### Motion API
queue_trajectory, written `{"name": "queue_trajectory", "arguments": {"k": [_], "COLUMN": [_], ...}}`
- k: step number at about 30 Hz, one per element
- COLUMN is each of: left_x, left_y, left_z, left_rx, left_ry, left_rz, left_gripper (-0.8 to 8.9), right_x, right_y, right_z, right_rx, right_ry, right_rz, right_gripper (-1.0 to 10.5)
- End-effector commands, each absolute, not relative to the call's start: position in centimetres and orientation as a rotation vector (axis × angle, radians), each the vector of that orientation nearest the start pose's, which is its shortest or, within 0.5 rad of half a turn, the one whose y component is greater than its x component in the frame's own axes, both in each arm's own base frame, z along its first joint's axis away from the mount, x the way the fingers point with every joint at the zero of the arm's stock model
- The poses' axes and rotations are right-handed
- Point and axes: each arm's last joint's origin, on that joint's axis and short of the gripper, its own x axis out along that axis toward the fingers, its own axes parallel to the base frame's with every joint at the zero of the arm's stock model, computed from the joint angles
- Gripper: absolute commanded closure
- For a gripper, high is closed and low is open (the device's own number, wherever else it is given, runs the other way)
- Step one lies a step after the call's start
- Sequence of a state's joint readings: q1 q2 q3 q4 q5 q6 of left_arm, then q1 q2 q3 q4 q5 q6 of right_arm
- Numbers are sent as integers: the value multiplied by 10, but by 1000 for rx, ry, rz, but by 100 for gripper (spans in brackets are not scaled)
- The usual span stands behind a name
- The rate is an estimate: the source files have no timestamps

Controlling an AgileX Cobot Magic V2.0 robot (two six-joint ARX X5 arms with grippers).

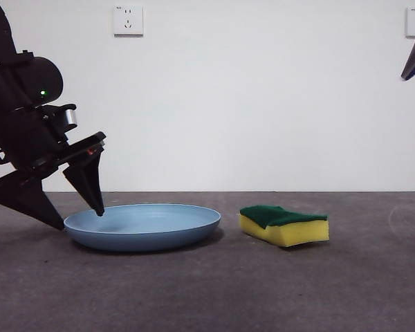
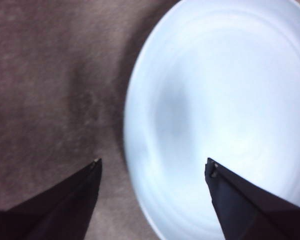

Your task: Pick up the plate,pick up the cloth,clean the plate with the cloth

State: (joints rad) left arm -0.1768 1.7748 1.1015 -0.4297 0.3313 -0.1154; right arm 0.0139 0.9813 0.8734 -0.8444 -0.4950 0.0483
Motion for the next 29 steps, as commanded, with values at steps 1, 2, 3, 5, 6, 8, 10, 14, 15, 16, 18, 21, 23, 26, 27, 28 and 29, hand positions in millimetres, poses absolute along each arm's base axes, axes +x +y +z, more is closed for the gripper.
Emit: {"name": "queue_trajectory", "arguments": {"k": [1, 2, 3, 5, 6, 8, 10, 14, 15, 16, 18, 21, 23, 26, 27, 28, 29], "left_x": [339, 339, 339, 339, 339, 339, 339, 340, 340, 340, 340, 340, 340, 340, 340, 340, 340], "left_y": [-73, -73, -73, -73, -73, -73, -73, -73, -73, -73, -74, -76, -78, -80, -81, -81, -82], "left_z": [169, 169, 169, 168, 168, 168, 168, 166, 164, 163, 160, 157, 156, 156, 156, 156, 157], "left_rx": [-175, -175, -175, -175, -175, -175, -175, -180, -181, -181, -182, -178, -173, -152, -141, -130, -119], "left_ry": [1133, 1134, 1135, 1136, 1136, 1135, 1135, 1144, 1149, 1154, 1164, 1174, 1178, 1171, 1162, 1157, 1152], "left_rz": [-409, -408, -408, -408, -408, -408, -408, -414, -413, -412, -412, -416, -419, -437, -445, -448, -449], "left_gripper": [472, 472, 472, 472, 472, 472, 472, 472, 472, 472, 472, 479, 587, 840, 819, 821, 821], "right_x": [177, 177, 177, 177, 177, 177, 177, 177, 177, 177, 177, 177, 177, 177, 177, 177, 177], "right_y": [17, 17, 17, 17, 17, 17, 17, 17, 17, 17, 17, 17, 17, 17, 17, 17, 17], "right_z": [282, 282, 282, 282, 282, 282, 282, 282, 282, 282, 282, 282, 282, 282, 282, 282, 282], "right_rx": [276, 275, 275, 275, 275, 275, 275, 275, 275, 275, 275, 275, 275, 275, 275, 275, 275], "right_ry": [942, 942, 942, 942, 942, 941, 941, 941, 941, 941, 942, 941, 941, 941, 941, 941, 939], "right_rz": [448, 448, 448, 448, 448, 448, 448, 448, 448, 448, 448, 448, 448, 448, 448, 448, 449], "right_gripper": [537, 537, 537, 537, 537, 537, 537, 537, 537, 537, 537, 537, 537, 537, 537, 537, 538]}}
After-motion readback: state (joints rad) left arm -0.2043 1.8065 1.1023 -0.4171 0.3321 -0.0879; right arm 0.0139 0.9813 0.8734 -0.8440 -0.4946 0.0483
